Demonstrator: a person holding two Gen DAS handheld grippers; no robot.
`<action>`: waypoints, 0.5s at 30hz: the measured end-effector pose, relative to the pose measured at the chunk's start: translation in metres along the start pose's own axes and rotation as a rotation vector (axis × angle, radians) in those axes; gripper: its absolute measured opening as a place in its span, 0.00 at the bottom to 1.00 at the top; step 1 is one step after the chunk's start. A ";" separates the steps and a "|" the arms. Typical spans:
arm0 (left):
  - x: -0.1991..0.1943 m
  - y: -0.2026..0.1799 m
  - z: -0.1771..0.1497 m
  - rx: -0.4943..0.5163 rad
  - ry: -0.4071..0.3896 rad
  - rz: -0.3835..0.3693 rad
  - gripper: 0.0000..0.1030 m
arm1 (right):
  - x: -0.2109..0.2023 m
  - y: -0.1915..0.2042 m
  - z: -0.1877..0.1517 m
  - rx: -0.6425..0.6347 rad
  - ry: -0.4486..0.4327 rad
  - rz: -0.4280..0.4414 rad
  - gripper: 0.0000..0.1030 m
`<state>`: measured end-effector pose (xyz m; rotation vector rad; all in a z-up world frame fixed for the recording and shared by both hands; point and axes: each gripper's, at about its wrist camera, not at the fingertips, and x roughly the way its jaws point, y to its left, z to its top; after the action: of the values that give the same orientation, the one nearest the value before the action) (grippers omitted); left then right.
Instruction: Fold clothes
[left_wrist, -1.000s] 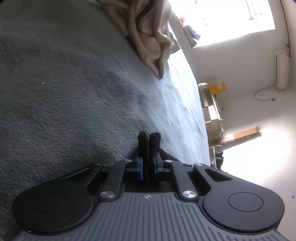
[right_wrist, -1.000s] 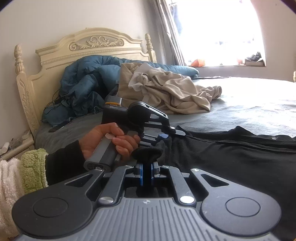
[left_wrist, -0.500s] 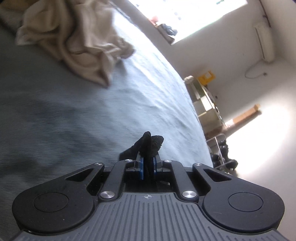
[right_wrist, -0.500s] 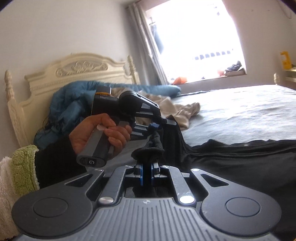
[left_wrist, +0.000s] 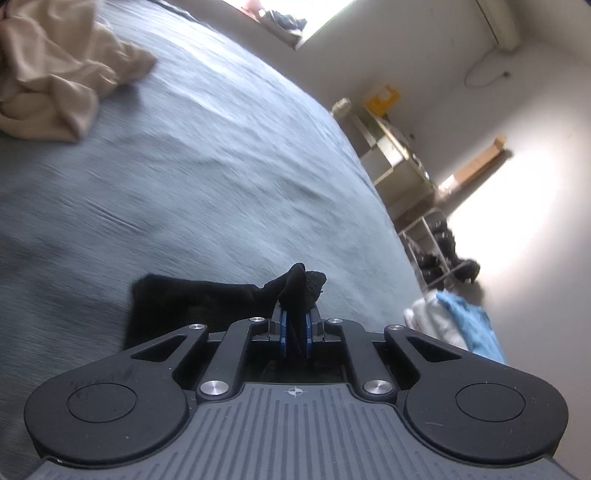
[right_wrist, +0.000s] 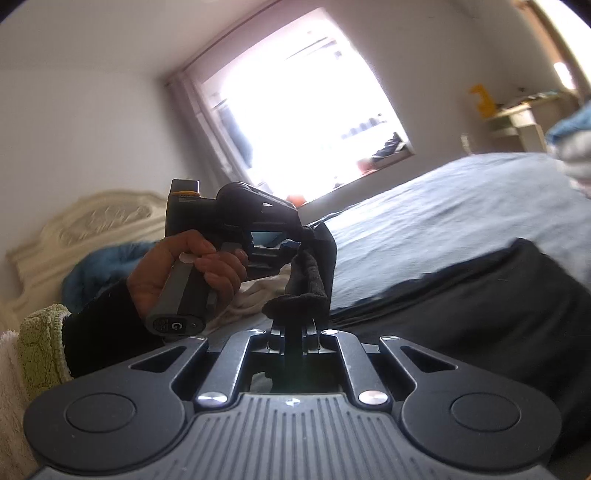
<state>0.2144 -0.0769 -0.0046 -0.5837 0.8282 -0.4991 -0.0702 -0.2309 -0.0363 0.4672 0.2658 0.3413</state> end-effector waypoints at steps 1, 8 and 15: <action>0.009 -0.008 -0.002 0.007 0.012 0.002 0.07 | -0.004 -0.008 0.000 0.015 -0.010 -0.013 0.08; 0.071 -0.062 -0.031 0.110 0.105 0.022 0.07 | -0.033 -0.067 0.002 0.127 -0.071 -0.104 0.08; 0.115 -0.096 -0.056 0.198 0.165 0.057 0.07 | -0.057 -0.111 0.001 0.210 -0.107 -0.166 0.08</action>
<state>0.2192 -0.2340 -0.0338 -0.3391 0.9364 -0.5751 -0.0927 -0.3459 -0.0794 0.6639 0.2351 0.1262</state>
